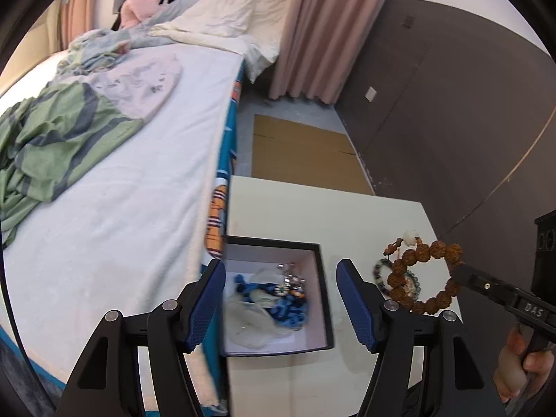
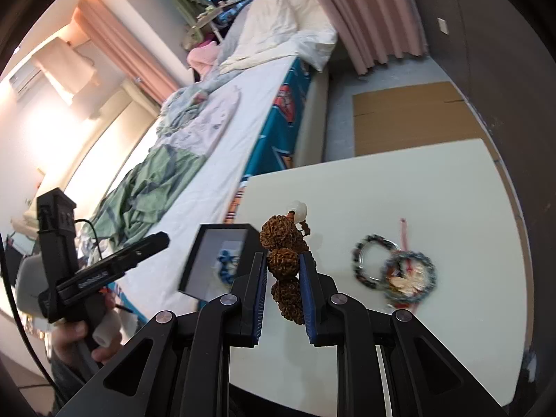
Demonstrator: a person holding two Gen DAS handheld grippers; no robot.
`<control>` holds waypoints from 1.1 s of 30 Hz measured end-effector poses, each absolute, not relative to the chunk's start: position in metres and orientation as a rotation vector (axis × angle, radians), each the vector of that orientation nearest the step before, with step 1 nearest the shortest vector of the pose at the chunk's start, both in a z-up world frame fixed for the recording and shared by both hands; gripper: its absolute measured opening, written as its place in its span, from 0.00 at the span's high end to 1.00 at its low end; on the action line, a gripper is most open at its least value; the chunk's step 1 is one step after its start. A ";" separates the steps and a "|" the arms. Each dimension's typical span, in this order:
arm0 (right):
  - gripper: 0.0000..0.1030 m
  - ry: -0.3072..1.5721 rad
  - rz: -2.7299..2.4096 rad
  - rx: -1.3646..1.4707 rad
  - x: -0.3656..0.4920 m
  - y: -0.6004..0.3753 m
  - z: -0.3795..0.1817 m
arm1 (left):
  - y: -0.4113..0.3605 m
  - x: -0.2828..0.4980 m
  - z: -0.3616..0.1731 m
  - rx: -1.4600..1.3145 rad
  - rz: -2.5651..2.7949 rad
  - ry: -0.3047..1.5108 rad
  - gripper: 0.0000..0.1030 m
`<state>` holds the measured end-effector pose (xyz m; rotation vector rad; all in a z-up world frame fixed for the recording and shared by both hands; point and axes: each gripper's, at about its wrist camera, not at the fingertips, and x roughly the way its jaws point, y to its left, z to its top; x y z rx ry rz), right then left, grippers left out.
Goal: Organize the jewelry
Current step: 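Lower the brown bead bracelet into the box and open the right tool, then move the left tool to the black bead and butterfly bracelets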
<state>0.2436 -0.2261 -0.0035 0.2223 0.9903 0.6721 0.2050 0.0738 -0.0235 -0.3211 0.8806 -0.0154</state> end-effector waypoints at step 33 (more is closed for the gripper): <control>0.33 1.122 0.672 0.210 0.262 -0.160 -0.035 | 0.101 0.188 -0.017 -0.329 0.014 0.847 0.35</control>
